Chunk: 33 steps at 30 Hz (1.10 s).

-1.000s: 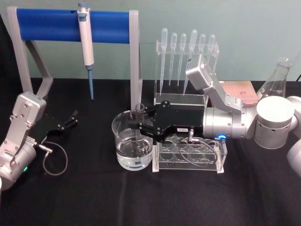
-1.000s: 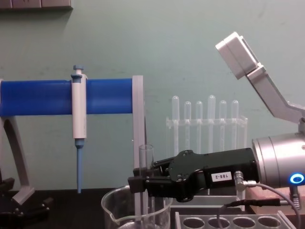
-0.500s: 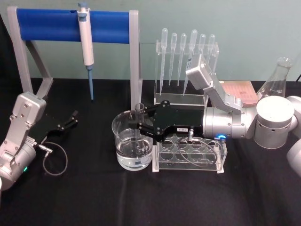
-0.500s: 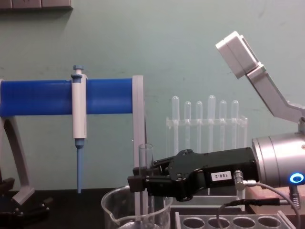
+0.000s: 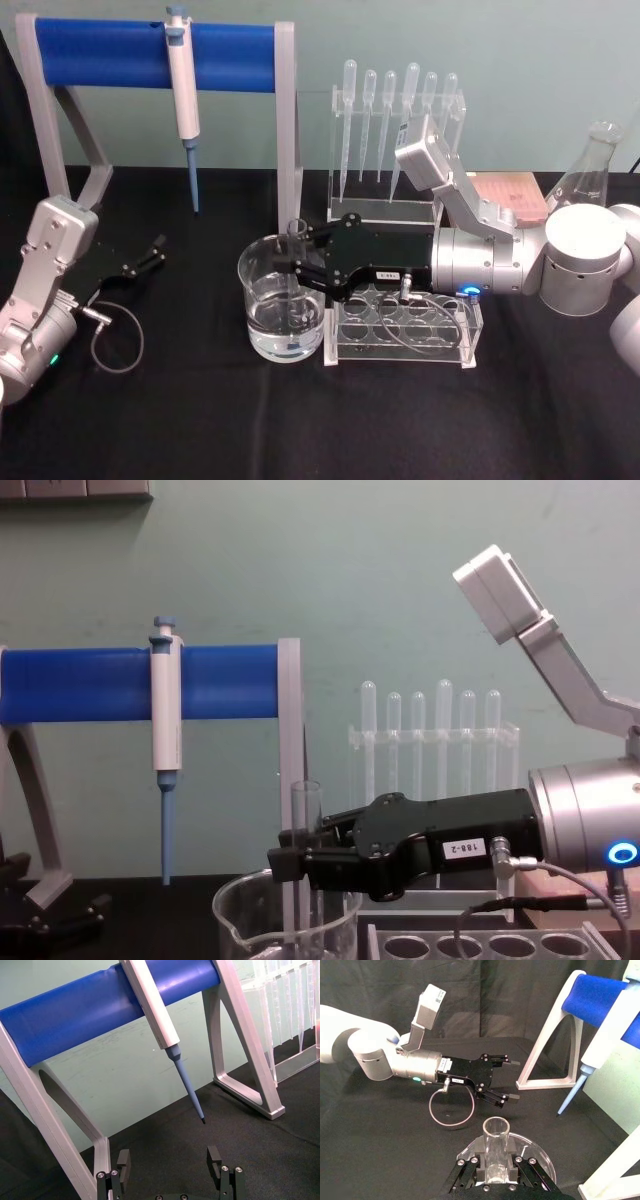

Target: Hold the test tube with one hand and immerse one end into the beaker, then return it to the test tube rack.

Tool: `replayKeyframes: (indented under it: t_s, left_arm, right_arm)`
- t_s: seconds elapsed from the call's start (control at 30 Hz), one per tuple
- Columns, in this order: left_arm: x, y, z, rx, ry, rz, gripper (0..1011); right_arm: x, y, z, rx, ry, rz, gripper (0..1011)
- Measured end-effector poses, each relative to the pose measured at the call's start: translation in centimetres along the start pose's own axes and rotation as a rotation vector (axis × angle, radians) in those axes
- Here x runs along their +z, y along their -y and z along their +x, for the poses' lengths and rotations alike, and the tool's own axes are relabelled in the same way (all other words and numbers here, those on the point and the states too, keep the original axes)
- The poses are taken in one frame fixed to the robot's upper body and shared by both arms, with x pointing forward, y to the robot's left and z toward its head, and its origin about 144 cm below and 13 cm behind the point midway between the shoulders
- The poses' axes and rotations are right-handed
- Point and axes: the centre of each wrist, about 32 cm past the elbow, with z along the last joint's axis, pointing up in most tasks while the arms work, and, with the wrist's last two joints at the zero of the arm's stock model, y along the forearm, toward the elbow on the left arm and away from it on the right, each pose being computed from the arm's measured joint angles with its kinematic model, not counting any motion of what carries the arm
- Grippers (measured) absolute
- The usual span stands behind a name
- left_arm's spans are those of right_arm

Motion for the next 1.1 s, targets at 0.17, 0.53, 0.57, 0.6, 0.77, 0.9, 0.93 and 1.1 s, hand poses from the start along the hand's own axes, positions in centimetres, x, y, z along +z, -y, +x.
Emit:
replayKeyframes:
  t_s: [0.17,0.53,0.57,0.6,0.77,0.9,0.93,1.1]
  left_arm:
    - [0.0,0.0,0.0,0.0,0.0,0.0,1000]
    - [0.0,0.0,0.0,0.0,0.0,0.0,1000]
    - [0.0,0.0,0.0,0.0,0.0,0.0,1000]
    - [0.0,0.0,0.0,0.0,0.0,0.0,1000]
    - [0.0,0.0,0.0,0.0,0.0,0.0,1000]
    - [0.0,0.0,0.0,0.0,0.0,0.0,1000]
    - [0.0,0.0,0.0,0.0,0.0,0.0,1000]
    - [0.0,0.0,0.0,0.0,0.0,0.0,1000]
  right_arm:
    - [0.0,0.0,0.0,0.0,0.0,0.0,239]
    - [0.0,0.0,0.0,0.0,0.0,0.0,239]
    - [0.0,0.0,0.0,0.0,0.0,0.0,239]
    - [0.0,0.0,0.0,0.0,0.0,0.0,239]
    - [0.0,0.0,0.0,0.0,0.0,0.0,238]
    - [0.0,0.0,0.0,0.0,0.0,0.0,239]
    - [0.0,0.0,0.0,0.0,0.0,0.0,239]
    - [0.0,0.0,0.0,0.0,0.0,0.0,239]
